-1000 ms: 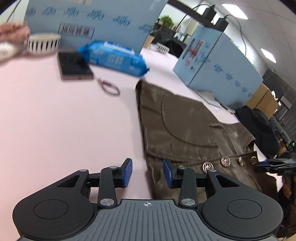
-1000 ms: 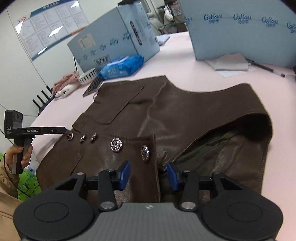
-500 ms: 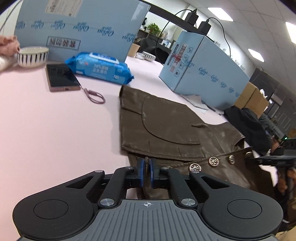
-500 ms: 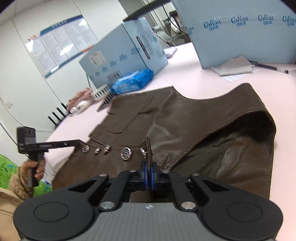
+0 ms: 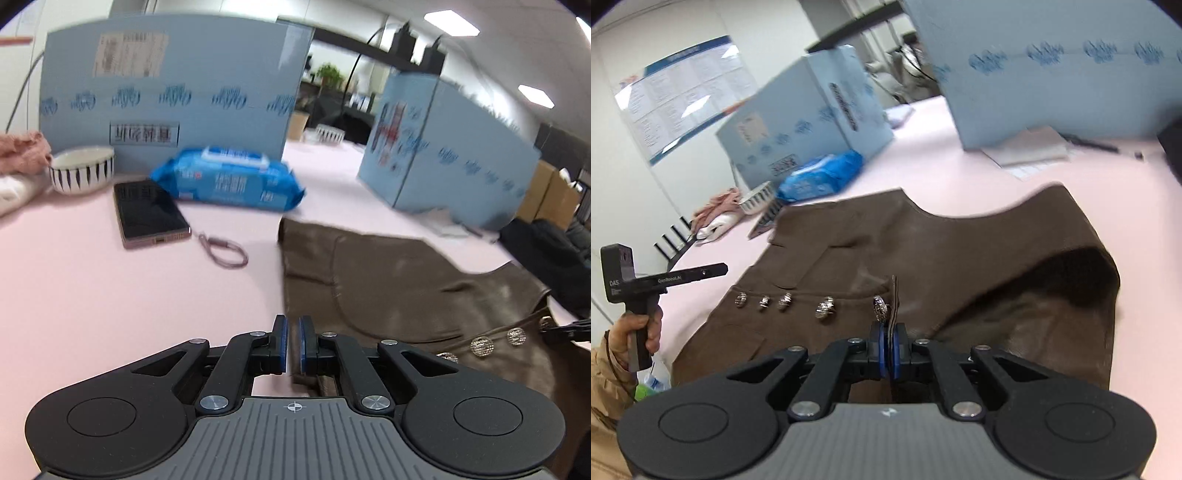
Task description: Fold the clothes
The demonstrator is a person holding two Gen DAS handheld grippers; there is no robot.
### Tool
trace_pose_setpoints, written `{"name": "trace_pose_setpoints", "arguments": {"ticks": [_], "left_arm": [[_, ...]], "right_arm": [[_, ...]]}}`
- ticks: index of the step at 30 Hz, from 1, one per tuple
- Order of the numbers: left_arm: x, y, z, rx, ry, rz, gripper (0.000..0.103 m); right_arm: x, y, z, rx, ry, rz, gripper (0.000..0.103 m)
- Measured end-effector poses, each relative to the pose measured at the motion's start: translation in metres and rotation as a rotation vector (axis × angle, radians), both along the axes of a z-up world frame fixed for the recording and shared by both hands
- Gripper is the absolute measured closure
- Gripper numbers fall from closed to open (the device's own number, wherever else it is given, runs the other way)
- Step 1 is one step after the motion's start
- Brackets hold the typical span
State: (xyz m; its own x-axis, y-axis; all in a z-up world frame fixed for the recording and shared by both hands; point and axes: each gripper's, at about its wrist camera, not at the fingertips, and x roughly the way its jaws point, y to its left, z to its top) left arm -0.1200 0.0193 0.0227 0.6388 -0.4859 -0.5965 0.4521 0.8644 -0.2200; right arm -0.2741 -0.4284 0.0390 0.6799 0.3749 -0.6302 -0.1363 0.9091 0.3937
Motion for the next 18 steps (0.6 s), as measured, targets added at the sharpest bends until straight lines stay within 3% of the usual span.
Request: {"name": "trace_pose_setpoints", "arguments": {"ticks": [1, 3, 5, 7, 10, 14, 18], "left_arm": [[0.003, -0.003, -0.005, 0.01, 0.011, 0.003, 0.097], [-0.004, 0.003, -0.003, -0.024, -0.021, 0.003, 0.097], [-0.008, 0.009, 0.004, -0.043, -0.045, 0.013, 0.097], [-0.008, 0.015, 0.007, -0.043, -0.054, 0.027, 0.097], [-0.007, 0.023, 0.013, -0.043, -0.064, 0.048, 0.097], [0.013, 0.018, 0.0, -0.115, 0.069, 0.018, 0.097], [0.014, 0.011, -0.007, -0.12, 0.105, -0.024, 0.096]], "right_arm": [[0.0, 0.004, -0.001, -0.043, 0.002, -0.002, 0.079], [-0.002, 0.012, 0.0, -0.113, -0.002, -0.005, 0.079], [-0.006, 0.012, 0.005, -0.125, -0.003, -0.026, 0.071], [-0.01, 0.01, 0.013, -0.138, -0.011, -0.052, 0.053], [-0.022, 0.003, 0.029, -0.138, -0.081, -0.084, 0.053], [-0.032, -0.016, 0.042, -0.012, -0.151, -0.131, 0.053], [-0.015, -0.045, 0.024, 0.063, -0.024, -0.29, 0.054]]}}
